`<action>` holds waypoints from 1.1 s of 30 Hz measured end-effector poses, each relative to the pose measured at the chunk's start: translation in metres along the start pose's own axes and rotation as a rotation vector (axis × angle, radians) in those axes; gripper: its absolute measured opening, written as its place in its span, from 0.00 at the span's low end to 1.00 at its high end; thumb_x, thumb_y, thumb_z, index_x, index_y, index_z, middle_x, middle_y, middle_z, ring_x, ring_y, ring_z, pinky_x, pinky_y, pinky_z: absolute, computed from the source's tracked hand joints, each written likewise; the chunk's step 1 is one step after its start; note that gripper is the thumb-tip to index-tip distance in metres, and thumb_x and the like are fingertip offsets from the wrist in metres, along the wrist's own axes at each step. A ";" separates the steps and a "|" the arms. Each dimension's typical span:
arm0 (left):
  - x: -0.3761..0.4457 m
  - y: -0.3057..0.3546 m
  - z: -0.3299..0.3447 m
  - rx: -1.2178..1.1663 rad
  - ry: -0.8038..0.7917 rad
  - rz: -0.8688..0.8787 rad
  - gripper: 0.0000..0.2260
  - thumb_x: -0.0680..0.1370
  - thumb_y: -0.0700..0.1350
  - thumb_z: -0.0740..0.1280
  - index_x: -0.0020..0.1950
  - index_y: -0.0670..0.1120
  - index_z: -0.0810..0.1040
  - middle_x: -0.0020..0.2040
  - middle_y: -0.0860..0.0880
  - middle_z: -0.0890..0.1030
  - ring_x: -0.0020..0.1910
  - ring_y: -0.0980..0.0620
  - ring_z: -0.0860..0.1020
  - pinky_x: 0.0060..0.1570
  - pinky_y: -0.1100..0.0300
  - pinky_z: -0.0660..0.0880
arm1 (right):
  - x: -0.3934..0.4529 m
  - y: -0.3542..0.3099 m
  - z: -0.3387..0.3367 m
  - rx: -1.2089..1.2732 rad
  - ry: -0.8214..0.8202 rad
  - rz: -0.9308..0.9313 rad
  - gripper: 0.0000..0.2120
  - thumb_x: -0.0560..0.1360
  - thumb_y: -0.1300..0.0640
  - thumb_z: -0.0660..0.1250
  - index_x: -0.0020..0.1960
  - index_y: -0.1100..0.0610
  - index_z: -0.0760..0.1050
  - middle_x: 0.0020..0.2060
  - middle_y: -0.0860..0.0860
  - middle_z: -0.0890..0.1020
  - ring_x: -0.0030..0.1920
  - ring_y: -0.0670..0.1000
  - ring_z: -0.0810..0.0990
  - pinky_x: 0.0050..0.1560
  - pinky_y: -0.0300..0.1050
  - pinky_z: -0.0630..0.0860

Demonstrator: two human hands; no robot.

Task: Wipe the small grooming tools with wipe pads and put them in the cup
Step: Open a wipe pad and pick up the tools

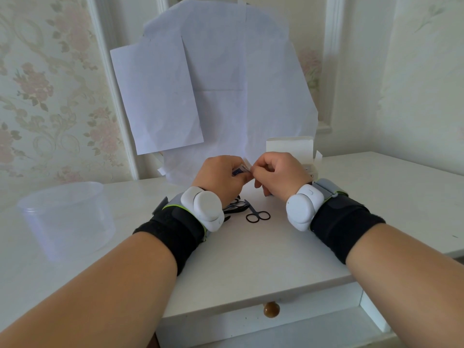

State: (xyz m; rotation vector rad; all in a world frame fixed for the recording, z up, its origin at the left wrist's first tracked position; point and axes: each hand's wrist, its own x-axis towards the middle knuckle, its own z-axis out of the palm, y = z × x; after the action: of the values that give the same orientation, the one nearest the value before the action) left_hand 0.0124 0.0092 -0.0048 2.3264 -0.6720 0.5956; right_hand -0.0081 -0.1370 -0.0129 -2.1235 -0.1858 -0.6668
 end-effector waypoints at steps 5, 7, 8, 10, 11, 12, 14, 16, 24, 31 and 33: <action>0.000 0.002 -0.001 0.012 -0.005 0.039 0.12 0.76 0.49 0.70 0.33 0.56 0.72 0.31 0.56 0.74 0.32 0.58 0.72 0.30 0.70 0.64 | -0.002 -0.004 -0.003 -0.023 -0.054 0.028 0.07 0.74 0.59 0.62 0.40 0.60 0.77 0.30 0.51 0.83 0.25 0.51 0.77 0.37 0.45 0.77; -0.001 0.003 -0.001 0.010 -0.012 0.048 0.15 0.76 0.49 0.70 0.32 0.59 0.70 0.31 0.57 0.74 0.32 0.60 0.72 0.30 0.72 0.65 | -0.003 -0.004 -0.003 -0.030 -0.081 0.034 0.08 0.74 0.60 0.62 0.40 0.60 0.77 0.30 0.52 0.83 0.25 0.51 0.76 0.35 0.44 0.76; -0.001 0.002 -0.001 0.006 -0.015 0.053 0.14 0.76 0.48 0.70 0.32 0.59 0.71 0.31 0.57 0.74 0.32 0.60 0.72 0.30 0.73 0.65 | -0.003 -0.004 -0.003 -0.035 -0.087 0.033 0.08 0.74 0.60 0.62 0.40 0.60 0.77 0.29 0.52 0.82 0.24 0.51 0.75 0.34 0.44 0.75; -0.002 0.002 0.000 -0.004 -0.026 0.066 0.11 0.75 0.48 0.70 0.34 0.57 0.74 0.33 0.57 0.76 0.34 0.60 0.74 0.32 0.74 0.66 | -0.003 -0.004 -0.003 -0.049 -0.080 0.025 0.08 0.74 0.60 0.62 0.40 0.60 0.77 0.27 0.52 0.80 0.23 0.48 0.72 0.33 0.43 0.72; -0.002 0.002 0.000 -0.014 -0.033 0.074 0.08 0.75 0.48 0.70 0.36 0.55 0.77 0.34 0.56 0.78 0.35 0.59 0.75 0.33 0.73 0.67 | -0.003 -0.004 -0.003 -0.061 -0.070 0.019 0.08 0.73 0.61 0.62 0.39 0.60 0.78 0.26 0.52 0.78 0.22 0.47 0.71 0.34 0.42 0.71; -0.003 0.001 0.001 -0.027 -0.037 0.085 0.06 0.75 0.47 0.70 0.37 0.53 0.78 0.35 0.54 0.79 0.36 0.58 0.76 0.35 0.71 0.69 | -0.002 -0.003 -0.003 -0.071 -0.061 0.011 0.07 0.73 0.61 0.63 0.39 0.61 0.78 0.25 0.51 0.76 0.23 0.47 0.70 0.35 0.42 0.70; -0.003 0.001 0.001 -0.040 -0.038 0.116 0.08 0.74 0.46 0.70 0.36 0.54 0.78 0.35 0.54 0.80 0.36 0.57 0.76 0.37 0.66 0.71 | -0.001 -0.003 -0.004 -0.075 -0.053 -0.003 0.07 0.72 0.62 0.64 0.39 0.64 0.78 0.25 0.52 0.74 0.28 0.51 0.72 0.37 0.45 0.72; -0.003 0.000 0.002 -0.033 -0.036 0.153 0.09 0.74 0.46 0.70 0.35 0.53 0.77 0.34 0.54 0.78 0.36 0.56 0.74 0.39 0.63 0.72 | 0.001 -0.001 -0.005 -0.045 -0.049 0.001 0.09 0.72 0.61 0.65 0.39 0.68 0.77 0.27 0.55 0.72 0.32 0.53 0.72 0.40 0.55 0.78; 0.002 0.004 0.007 0.052 0.048 0.273 0.09 0.75 0.46 0.70 0.38 0.43 0.78 0.33 0.54 0.71 0.35 0.51 0.71 0.36 0.56 0.69 | 0.002 -0.001 -0.009 0.293 -0.050 0.221 0.19 0.71 0.65 0.62 0.24 0.55 0.64 0.17 0.46 0.64 0.21 0.50 0.59 0.24 0.36 0.59; 0.005 0.000 0.006 0.064 0.032 0.108 0.10 0.76 0.51 0.69 0.39 0.47 0.76 0.39 0.51 0.78 0.41 0.50 0.75 0.41 0.56 0.72 | 0.001 -0.001 -0.005 0.112 0.016 0.101 0.10 0.72 0.63 0.62 0.32 0.63 0.75 0.22 0.50 0.74 0.27 0.53 0.72 0.36 0.57 0.79; 0.006 -0.002 0.006 0.082 0.026 0.076 0.10 0.76 0.52 0.69 0.43 0.46 0.78 0.42 0.50 0.79 0.42 0.50 0.76 0.44 0.55 0.74 | 0.001 -0.001 -0.004 0.056 0.017 0.067 0.10 0.73 0.61 0.63 0.36 0.63 0.78 0.24 0.50 0.77 0.27 0.52 0.74 0.40 0.57 0.81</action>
State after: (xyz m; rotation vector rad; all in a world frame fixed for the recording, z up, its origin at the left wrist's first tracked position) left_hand 0.0190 0.0046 -0.0065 2.3728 -0.7394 0.6983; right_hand -0.0093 -0.1393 -0.0103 -2.0604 -0.1221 -0.6334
